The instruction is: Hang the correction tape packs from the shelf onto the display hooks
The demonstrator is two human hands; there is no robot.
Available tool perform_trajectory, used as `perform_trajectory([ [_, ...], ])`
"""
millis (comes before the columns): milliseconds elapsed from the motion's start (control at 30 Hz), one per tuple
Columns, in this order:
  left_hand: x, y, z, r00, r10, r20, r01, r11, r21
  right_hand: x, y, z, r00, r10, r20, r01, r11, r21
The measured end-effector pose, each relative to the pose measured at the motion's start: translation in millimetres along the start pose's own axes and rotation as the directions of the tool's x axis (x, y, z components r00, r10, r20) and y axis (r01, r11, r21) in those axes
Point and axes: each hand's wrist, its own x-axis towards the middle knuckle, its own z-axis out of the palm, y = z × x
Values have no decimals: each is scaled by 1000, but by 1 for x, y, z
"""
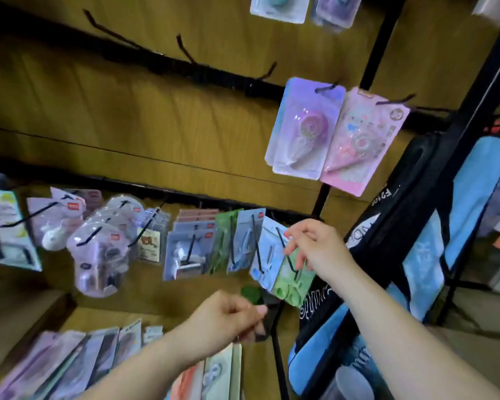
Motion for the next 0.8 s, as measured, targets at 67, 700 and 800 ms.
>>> perform_trajectory([
  [67, -12, -37, 2, 997, -72, 10, 72, 997, 38, -15, 25, 30, 992, 80, 102, -82, 997, 14],
  [700, 27, -310, -18, 841, -423, -338, 539, 602, 589, -2, 302, 203, 514, 821, 249, -791, 566, -232],
  [800, 32, -326, -15, 831, -493, -256, 515, 512, 687, 1, 326, 209, 452, 855, 255, -830, 508, -231],
])
